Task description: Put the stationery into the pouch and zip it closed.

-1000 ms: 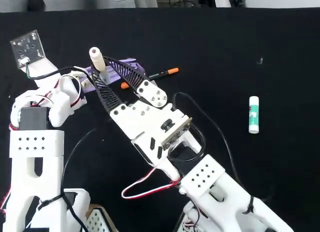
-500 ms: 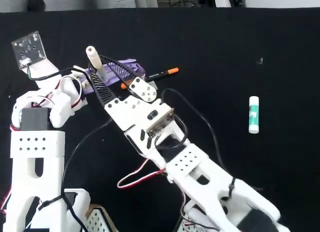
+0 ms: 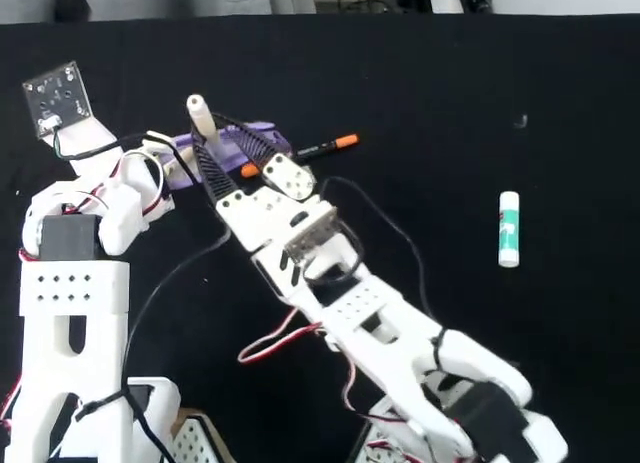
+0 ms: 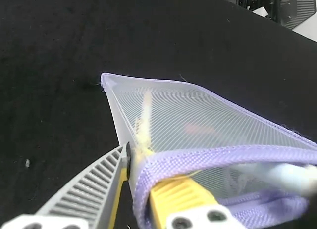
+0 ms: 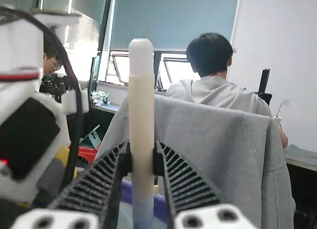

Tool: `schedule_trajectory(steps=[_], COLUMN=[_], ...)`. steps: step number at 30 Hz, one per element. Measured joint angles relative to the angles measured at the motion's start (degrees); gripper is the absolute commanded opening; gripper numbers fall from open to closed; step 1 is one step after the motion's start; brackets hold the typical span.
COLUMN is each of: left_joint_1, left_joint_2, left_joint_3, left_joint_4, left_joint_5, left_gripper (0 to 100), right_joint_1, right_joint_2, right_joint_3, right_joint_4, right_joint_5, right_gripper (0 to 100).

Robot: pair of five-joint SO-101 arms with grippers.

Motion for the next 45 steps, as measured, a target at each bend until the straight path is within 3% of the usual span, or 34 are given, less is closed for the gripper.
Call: schedule_trajectory(steps=[6, 19, 24, 27, 36, 41, 45], left_joint_1=[0.0, 0.0, -3.3, -6.9, -22.3, -26.8, -30.0], left_joint_2=[0.0, 0.0, 0.0, 0.0, 0.1, 0.1, 0.1], left_joint_3=[0.0, 0.1, 0.1, 0.1, 0.2, 0.7, 4.0], left_joint_4=[0.0, 0.0, -0.1, -1.1, -4.7, -6.0, -9.9], left_joint_5=[0.0, 0.0, 0.1, 0.1, 0.1, 0.1, 0.1], left_gripper=[3, 3, 3, 3, 3, 3, 3], right_joint_1=[0.1, 0.3, 1.1, 2.8, 9.0, 11.1, 11.2], right_joint_2=[4.1, 3.9, -3.9, -10.3, -20.0, -20.0, -19.6], right_joint_3=[0.0, 0.0, 0.8, 0.7, -19.3, -24.4, -26.9], right_joint_4=[-0.1, -0.1, 0.4, 7.6, 51.3, 59.3, 63.6], right_joint_5=[-0.1, -0.1, -0.1, -0.1, -0.1, 1.1, 8.0], right_gripper=[23.5, 24.4, 24.3, 24.3, 24.3, 24.3, 24.3])
